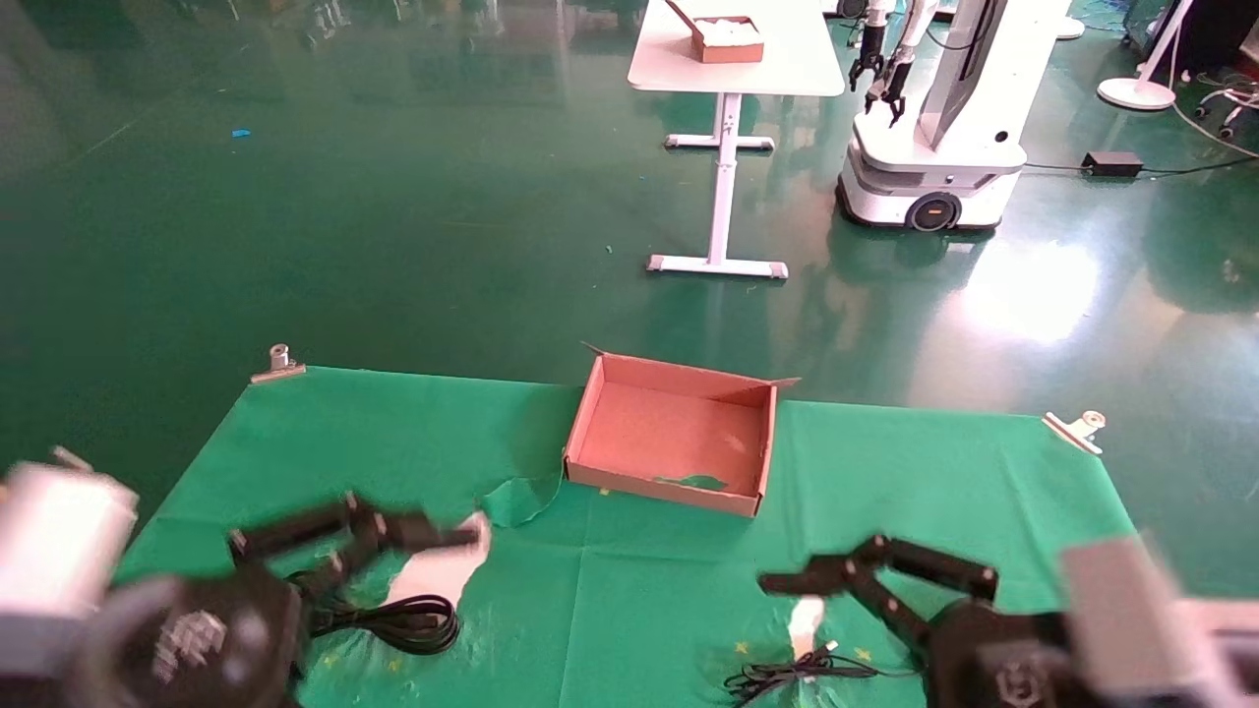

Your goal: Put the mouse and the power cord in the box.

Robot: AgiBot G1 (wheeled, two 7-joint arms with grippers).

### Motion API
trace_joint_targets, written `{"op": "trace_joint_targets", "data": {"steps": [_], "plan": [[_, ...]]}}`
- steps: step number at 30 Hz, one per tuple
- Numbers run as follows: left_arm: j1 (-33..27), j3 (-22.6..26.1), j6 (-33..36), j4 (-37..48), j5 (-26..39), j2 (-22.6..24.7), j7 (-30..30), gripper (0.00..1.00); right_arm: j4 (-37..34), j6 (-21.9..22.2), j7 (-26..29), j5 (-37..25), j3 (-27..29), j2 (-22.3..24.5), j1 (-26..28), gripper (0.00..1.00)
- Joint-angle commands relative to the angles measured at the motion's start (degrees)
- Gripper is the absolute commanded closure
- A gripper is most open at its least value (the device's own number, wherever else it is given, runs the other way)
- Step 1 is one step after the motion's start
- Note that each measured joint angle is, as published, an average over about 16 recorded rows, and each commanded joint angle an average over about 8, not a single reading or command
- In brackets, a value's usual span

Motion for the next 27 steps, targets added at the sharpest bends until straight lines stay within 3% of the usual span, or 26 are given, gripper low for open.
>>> {"op": "trace_joint_targets", "data": {"steps": [1,7,12,15,21,27], "plan": [[-0.7,1.6,-0.6,-0.8,5.1,-1.0,0.1,0.0,1.1,0.8,-0.9,-5.3,-1.5,0.7,0.4,0.0],[-9.3,11.3,-3.3,-1.6,32.6,4.4,-5.8,0.0,1.2,3.6,0.8,-16.2,-5.1,-1.5,3.5,0.0],[-12.1,17.9,-8.1,-1.2,53.3,10.6,-8.1,0.0,1.3,4.1,2.3,-17.2,-5.5,-2.0,4.0,0.0],[-11.8,20.6,-11.7,0.0,62.6,13.8,-9.2,0.0,1.4,3.9,2.4,-16.6,-5.4,-1.6,3.6,0.0],[-11.4,23.3,-16.9,4.2,73.7,18.4,-11.2,0.0,1.6,3.6,2.1,-15.4,-5.0,-0.3,2.0,0.0],[-12.0,24.0,-17.9,7.8,76.3,20.4,-11.5,0.0,1.6,3.5,1.9,-15.3,-5.0,0.3,1.1,0.0]]}}
